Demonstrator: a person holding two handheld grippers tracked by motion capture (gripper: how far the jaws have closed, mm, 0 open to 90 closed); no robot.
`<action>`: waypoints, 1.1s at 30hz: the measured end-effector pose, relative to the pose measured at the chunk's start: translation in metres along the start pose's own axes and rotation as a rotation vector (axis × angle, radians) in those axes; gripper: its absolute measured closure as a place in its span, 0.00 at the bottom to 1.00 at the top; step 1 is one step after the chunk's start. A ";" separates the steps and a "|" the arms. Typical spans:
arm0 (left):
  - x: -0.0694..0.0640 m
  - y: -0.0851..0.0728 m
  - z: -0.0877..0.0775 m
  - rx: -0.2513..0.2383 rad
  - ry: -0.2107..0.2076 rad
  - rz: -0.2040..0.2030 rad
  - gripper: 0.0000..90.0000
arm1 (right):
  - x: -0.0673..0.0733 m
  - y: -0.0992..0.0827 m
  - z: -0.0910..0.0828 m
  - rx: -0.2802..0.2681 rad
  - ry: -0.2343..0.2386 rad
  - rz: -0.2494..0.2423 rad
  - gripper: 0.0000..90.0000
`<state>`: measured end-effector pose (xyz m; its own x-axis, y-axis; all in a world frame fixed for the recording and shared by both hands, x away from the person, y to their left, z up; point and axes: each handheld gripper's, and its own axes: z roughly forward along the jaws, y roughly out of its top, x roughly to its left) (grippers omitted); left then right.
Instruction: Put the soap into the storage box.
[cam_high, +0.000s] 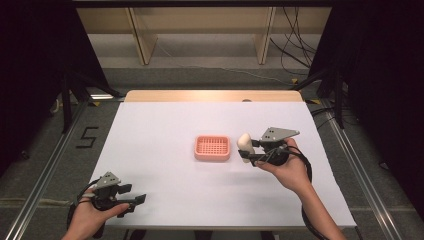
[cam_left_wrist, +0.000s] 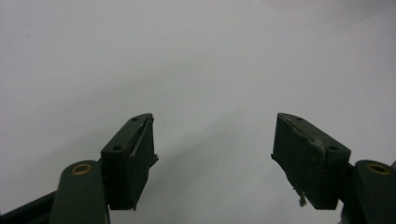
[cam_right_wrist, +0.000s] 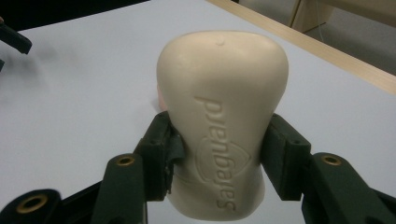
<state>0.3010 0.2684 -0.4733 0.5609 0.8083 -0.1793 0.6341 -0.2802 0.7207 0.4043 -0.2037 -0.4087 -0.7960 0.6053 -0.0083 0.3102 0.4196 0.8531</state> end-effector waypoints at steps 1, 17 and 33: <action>0.000 0.000 0.000 0.000 0.000 0.000 0.32 | 0.001 0.000 0.001 0.006 0.008 0.005 0.56; 0.000 0.000 0.000 0.000 -0.001 0.003 0.32 | 0.001 0.007 0.012 0.008 0.016 -0.009 0.56; -0.002 0.000 0.000 -0.017 0.012 -0.003 0.32 | -0.001 0.013 0.019 0.019 0.012 -0.026 0.56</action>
<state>0.2999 0.2665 -0.4727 0.5523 0.8154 -0.1737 0.6269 -0.2688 0.7313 0.4187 -0.1859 -0.4069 -0.8099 0.5861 -0.0245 0.2986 0.4479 0.8428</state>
